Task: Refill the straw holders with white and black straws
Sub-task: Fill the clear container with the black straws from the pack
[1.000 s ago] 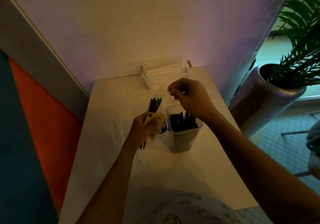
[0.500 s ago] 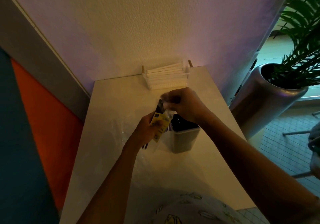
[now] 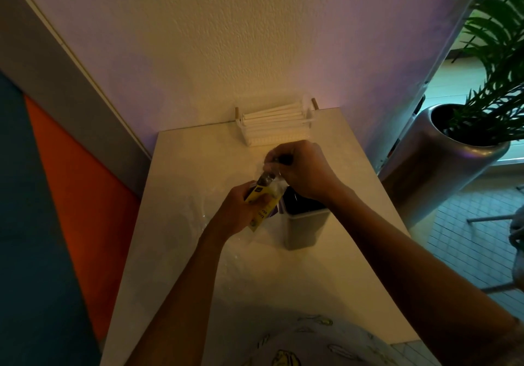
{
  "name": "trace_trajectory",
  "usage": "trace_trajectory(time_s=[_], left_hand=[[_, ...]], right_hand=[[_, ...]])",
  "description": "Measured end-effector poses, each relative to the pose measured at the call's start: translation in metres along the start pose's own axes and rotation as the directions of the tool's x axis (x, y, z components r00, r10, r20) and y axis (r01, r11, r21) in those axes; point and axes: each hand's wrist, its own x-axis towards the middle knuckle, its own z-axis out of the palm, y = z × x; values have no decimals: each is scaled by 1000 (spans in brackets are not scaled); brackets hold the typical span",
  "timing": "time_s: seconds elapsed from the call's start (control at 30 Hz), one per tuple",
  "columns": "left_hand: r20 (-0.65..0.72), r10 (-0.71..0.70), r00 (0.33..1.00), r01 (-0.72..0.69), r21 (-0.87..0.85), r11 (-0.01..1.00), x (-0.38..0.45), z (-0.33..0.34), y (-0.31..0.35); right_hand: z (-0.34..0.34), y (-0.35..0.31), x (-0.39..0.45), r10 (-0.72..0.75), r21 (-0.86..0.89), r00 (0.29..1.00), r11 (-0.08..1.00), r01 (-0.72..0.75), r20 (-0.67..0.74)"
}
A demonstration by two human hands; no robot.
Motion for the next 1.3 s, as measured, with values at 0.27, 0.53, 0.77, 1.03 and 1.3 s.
trace_trajectory(time_s=[0.27, 0.53, 0.77, 1.03, 1.3], left_hand=[[-18, -29, 999, 28, -32, 999, -4, -3, -2], [-7, -46, 999, 46, -5, 999, 6, 0, 6], [-29, -35, 999, 34, -55, 998, 7, 1, 7], [-13, -64, 998, 62, -99, 993, 8, 0, 2], [-44, -66, 997, 62, -85, 994, 7, 1, -3]], right_hand=[[-28, -6, 7, 27, 62, 998, 998, -23, -56], [-12, -2, -5, 225, 453, 974, 868, -203, 6], [-2, -3, -7, 155, 352, 985, 929, -118, -78], [-8, -6, -2, 196, 460, 977, 877, -138, -81], [-15, -12, 3, 184, 419, 977, 900, -124, -108]])
